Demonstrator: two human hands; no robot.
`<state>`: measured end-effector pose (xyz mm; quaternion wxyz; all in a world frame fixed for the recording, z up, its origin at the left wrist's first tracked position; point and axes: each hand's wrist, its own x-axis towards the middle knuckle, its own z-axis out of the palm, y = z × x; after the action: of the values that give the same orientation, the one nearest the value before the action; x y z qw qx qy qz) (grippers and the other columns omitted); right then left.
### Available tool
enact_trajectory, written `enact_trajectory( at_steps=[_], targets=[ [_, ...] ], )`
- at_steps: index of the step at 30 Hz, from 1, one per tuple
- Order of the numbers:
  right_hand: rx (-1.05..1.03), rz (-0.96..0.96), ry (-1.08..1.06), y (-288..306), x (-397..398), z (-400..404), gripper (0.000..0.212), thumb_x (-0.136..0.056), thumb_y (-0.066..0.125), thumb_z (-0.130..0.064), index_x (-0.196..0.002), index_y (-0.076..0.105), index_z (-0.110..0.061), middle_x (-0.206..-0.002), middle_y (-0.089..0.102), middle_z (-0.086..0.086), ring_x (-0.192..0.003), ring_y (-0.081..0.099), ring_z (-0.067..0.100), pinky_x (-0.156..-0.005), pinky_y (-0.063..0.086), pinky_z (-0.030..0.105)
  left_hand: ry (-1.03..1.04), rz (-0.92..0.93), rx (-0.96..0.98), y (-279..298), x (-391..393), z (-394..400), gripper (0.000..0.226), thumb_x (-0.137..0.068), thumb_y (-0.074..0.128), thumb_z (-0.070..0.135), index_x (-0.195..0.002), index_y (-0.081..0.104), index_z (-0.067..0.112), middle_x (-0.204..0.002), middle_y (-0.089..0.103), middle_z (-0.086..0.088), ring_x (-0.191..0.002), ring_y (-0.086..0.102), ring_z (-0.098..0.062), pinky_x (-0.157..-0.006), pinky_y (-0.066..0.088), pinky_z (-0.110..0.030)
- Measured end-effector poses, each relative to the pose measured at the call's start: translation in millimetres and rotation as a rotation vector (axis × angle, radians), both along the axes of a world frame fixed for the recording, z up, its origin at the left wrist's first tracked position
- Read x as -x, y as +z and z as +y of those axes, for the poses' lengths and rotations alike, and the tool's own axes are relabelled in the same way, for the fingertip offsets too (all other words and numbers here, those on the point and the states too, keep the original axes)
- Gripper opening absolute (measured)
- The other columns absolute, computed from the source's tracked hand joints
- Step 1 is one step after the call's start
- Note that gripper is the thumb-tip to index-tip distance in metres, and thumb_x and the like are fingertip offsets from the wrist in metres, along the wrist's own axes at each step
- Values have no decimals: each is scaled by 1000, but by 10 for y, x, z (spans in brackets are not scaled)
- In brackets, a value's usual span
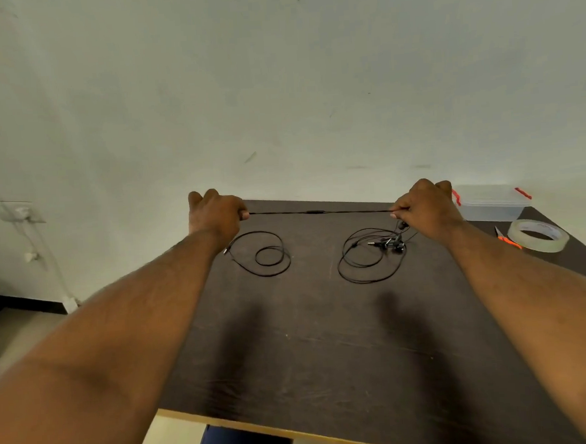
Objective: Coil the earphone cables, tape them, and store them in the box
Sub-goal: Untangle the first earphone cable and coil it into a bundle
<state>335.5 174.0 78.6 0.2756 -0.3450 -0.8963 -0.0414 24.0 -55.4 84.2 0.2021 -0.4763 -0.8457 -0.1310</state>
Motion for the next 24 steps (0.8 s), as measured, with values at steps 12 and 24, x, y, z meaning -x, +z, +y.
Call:
enact_trajectory(
  at_steps=[12, 24],
  targets=[
    [600, -110, 201, 34, 416, -541, 89, -66, 79, -55, -144, 38, -37, -149, 43, -8, -140, 35, 19, -117, 19, 53, -416, -345, -10, 232, -732, 381, 15, -92, 59, 32, -89, 70, 21, -79, 62, 15, -90, 60, -12, -93, 30, -36],
    [78, 97, 206, 150, 648, -655, 16, -87, 67, -37, -87, 76, -24, -82, 73, -9, -86, 59, 10, -85, 21, 35, -457, -419, -66, 340, -777, 313, 19, -91, 65, 21, -100, 74, 7, -98, 72, -4, -90, 64, -12, -79, 46, -22]
  ],
)
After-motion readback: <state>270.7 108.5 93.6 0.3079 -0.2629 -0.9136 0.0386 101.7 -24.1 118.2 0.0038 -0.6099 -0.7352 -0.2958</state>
